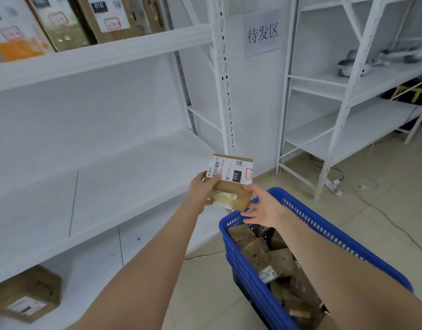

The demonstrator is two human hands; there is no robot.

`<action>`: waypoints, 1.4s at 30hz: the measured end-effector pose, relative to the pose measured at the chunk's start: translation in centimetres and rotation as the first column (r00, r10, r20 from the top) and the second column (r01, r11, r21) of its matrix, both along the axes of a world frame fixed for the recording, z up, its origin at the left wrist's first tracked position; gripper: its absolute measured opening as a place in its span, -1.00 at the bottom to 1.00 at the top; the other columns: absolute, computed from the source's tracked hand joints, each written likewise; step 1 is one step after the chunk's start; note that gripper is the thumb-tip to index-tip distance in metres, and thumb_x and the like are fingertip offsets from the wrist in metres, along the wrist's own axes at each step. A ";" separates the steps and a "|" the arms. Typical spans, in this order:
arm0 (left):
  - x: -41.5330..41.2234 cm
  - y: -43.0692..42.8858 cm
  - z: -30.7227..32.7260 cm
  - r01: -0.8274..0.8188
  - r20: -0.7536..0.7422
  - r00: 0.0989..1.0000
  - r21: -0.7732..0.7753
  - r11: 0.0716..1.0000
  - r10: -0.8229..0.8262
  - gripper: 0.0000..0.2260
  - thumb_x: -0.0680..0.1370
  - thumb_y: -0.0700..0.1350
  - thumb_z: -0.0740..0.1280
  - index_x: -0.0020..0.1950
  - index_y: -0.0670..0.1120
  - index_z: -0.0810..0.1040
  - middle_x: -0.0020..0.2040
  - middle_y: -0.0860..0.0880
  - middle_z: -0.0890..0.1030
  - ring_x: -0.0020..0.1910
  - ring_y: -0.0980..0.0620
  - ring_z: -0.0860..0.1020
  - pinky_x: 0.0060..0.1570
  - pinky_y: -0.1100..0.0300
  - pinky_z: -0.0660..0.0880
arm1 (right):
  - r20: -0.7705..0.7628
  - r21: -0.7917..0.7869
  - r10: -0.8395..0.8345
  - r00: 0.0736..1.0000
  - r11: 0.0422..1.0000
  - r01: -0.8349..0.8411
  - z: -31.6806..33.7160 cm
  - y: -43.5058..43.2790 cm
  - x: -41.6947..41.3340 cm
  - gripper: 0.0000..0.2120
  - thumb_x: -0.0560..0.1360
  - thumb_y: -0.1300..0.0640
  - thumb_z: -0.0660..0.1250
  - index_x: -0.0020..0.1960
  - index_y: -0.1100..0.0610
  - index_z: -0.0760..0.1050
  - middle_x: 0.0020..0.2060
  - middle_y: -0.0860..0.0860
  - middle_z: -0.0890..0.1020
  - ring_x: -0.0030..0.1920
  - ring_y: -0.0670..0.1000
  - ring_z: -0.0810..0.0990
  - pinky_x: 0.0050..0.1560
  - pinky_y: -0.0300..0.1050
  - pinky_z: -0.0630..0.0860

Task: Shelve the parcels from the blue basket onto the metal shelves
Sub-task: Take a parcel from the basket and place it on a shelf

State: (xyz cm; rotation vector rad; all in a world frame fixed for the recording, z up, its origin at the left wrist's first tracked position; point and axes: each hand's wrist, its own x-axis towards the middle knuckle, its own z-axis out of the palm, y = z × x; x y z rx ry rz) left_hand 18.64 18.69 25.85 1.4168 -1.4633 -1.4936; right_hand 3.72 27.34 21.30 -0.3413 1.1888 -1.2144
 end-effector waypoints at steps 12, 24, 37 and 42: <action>13.4 -5.4 3.3 0.092 0.105 0.991 -0.072 0.993 -0.084 -0.67 0.53 -0.07 0.34 0.29 -0.05 0.47 0.12 -0.02 0.54 0.09 -0.02 0.52 0.07 -0.04 0.56 | -0.250 -0.118 -0.085 0.964 0.991 0.057 2.7 -4.7 9.1 -0.37 0.45 -0.32 0.31 0.40 -0.03 0.34 0.18 0.18 0.60 0.05 0.16 0.66 0.09 0.06 0.60; 22.9 -9.1 2.7 -0.210 0.140 0.957 -0.267 0.940 0.253 -0.58 0.44 0.01 0.46 0.25 -0.02 0.47 0.23 -0.15 0.49 0.14 -0.12 0.54 0.11 0.03 0.53 | -0.055 -0.148 -0.059 0.997 0.988 0.050 3.2 -7.9 21.0 -0.73 0.50 -0.01 0.36 0.05 0.18 0.49 0.15 0.27 0.57 0.01 0.24 0.66 -0.15 -0.06 0.67; 30.8 -7.9 3.0 -0.317 0.201 0.910 -0.226 0.921 0.362 -0.40 0.49 -0.19 0.42 0.47 -0.14 0.28 0.32 -0.13 0.47 0.26 -0.14 0.49 0.23 -0.07 0.48 | -0.027 -0.106 0.142 0.989 0.984 -0.145 3.6 -8.6 27.6 -0.73 0.49 0.05 0.41 0.04 0.23 0.46 0.16 0.31 0.54 -0.02 0.23 0.66 -0.26 -0.11 0.65; 32.4 -6.7 4.0 -0.348 0.229 0.887 -0.241 0.906 0.402 -0.53 0.48 -0.20 0.41 0.37 -0.14 0.40 0.22 -0.11 0.55 0.15 -0.12 0.56 0.06 -0.05 0.58 | -0.062 -0.129 0.185 0.981 0.973 -0.192 4.2 -8.7 29.2 -0.57 0.44 0.01 0.48 0.15 0.27 0.48 0.02 0.27 0.64 -0.01 0.21 0.67 -0.18 -0.09 0.67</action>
